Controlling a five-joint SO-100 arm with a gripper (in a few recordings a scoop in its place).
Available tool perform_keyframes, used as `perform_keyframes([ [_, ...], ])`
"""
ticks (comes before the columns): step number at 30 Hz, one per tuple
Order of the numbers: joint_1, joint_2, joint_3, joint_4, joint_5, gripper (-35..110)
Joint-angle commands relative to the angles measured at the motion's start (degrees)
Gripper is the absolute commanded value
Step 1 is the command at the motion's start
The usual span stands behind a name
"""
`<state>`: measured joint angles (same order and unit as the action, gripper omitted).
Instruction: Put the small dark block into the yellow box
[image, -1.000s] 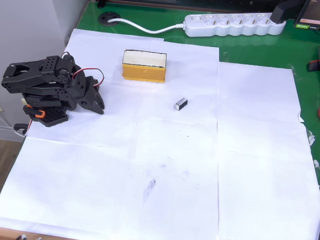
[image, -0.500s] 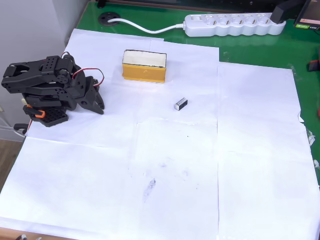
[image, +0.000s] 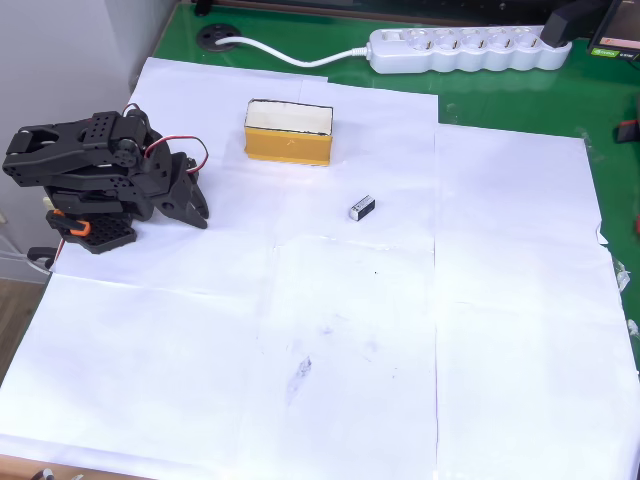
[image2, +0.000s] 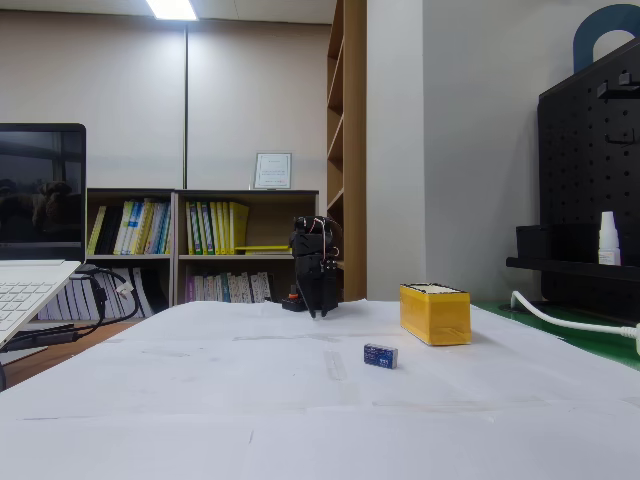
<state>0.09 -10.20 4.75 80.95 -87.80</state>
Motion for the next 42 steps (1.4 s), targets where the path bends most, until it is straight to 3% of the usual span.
perform_keyframes([
  [1, -0.44, -0.62, 1.23, 5.1, -0.62, 0],
  [6, -1.67, -0.35, 1.23, 4.04, -1.49, 0],
  [10, -1.76, 8.96, 4.57, -8.0, -5.8, 0],
  [13, -1.85, 18.98, 13.36, -11.34, -8.61, 0],
  [16, -1.85, 28.65, 25.84, -6.86, -9.76, 0],
  [21, -1.67, 44.91, 55.55, 16.44, -9.76, 0],
  [24, -1.49, 53.7, 70.14, 24.08, -9.76, 0],
  [29, -2.29, 67.06, 85.17, 24.17, -12.3, 0],
  [36, 0.62, 82.53, 100.72, 23.91, -26.63, 0],
  [42, 0.44, 92.55, 108.98, 19.42, -33.22, 0],
])
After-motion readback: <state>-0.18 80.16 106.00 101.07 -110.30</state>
